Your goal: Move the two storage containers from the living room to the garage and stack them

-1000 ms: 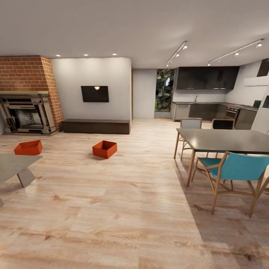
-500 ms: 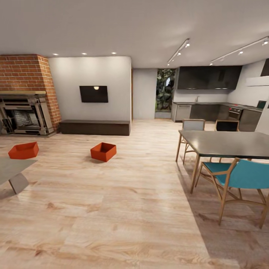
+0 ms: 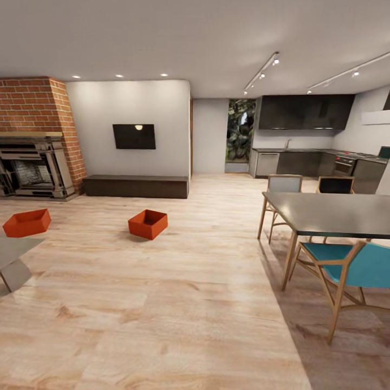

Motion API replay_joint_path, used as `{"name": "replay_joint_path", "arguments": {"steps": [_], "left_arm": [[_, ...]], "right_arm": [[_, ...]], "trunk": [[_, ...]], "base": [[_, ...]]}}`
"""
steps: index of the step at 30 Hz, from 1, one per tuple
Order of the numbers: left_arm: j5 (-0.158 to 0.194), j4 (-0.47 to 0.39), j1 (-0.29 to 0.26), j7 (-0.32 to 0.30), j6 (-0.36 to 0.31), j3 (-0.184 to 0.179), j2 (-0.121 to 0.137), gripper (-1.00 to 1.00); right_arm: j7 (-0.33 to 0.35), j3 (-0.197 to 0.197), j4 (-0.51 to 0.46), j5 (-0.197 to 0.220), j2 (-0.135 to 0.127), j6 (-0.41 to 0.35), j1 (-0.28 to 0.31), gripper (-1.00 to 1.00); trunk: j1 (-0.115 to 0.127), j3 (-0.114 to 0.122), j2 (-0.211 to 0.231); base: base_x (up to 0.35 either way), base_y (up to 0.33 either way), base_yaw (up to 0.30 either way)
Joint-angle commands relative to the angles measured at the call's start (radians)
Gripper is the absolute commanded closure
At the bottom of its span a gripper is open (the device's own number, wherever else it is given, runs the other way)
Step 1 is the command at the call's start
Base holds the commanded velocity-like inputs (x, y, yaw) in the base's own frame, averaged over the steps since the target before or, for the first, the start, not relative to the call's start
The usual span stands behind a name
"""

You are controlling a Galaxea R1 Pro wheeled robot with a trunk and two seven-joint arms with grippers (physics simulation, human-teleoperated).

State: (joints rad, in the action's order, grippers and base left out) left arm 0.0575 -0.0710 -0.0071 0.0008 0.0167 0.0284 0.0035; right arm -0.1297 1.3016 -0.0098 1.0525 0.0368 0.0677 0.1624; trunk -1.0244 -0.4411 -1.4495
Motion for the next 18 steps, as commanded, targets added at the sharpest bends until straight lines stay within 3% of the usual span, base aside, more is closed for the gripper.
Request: {"name": "replay_joint_path", "arguments": {"steps": [1,18], "left_arm": [[0.006,0.0,-0.001,0.0,0.002,0.002,0.0,-1.0],[0.005,0.0,-0.001,-0.001,0.002,0.002,0.0,-1.0]], "right_arm": [[-0.004,0.008,-0.001,0.009,0.0,0.001,0.0,-1.0],[-0.004,0.008,-0.001,0.009,0.0,0.002,0.0,-1.0]], "trunk": [[-0.001,-0.001,0.0],[-0.001,-0.001,0.0]], "base": [[0.323,0.0,0.0],[0.323,0.0,0.0]]}}
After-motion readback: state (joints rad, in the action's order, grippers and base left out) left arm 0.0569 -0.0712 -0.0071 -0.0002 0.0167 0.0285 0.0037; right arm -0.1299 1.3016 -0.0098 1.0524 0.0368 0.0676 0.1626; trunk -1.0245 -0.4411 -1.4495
